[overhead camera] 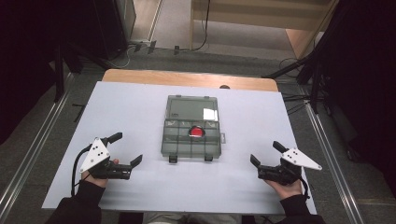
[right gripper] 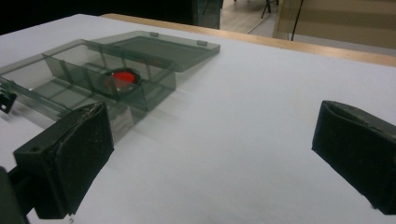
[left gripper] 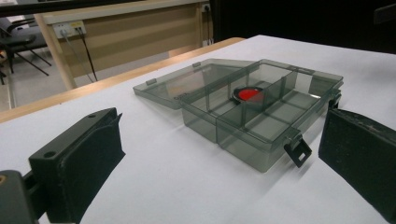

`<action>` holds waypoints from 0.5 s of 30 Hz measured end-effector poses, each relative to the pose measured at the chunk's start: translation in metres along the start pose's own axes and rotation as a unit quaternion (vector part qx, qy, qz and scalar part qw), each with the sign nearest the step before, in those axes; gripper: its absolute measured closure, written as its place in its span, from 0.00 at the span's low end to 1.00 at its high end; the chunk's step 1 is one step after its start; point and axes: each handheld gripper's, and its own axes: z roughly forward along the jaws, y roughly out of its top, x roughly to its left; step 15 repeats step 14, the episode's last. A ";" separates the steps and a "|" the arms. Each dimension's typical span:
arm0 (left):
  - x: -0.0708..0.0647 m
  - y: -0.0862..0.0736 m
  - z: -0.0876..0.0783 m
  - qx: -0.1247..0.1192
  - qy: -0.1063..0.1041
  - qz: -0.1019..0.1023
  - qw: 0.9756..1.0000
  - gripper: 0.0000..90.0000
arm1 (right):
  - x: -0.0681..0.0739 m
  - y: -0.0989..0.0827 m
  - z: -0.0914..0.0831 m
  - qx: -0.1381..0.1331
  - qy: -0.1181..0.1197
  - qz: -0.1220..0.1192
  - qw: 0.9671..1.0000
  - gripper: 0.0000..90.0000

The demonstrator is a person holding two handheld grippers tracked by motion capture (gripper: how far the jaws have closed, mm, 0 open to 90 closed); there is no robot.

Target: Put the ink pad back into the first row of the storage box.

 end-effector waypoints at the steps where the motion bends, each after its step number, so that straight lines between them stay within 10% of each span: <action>1: 0.000 0.000 0.000 -0.001 -0.001 -0.001 1.000 0.00 | -0.001 -0.003 0.000 0.005 -0.002 0.001 1.000 0.00; 9: 0.000 -0.001 0.003 0.007 -0.002 -0.004 1.000 0.00 | -0.002 -0.004 -0.008 -0.027 -0.024 -0.006 0.999 0.00; 15: -0.002 -0.001 0.005 0.014 -0.007 0.004 1.000 0.00 | -0.001 -0.006 -0.004 0.005 -0.029 -0.022 0.999 0.00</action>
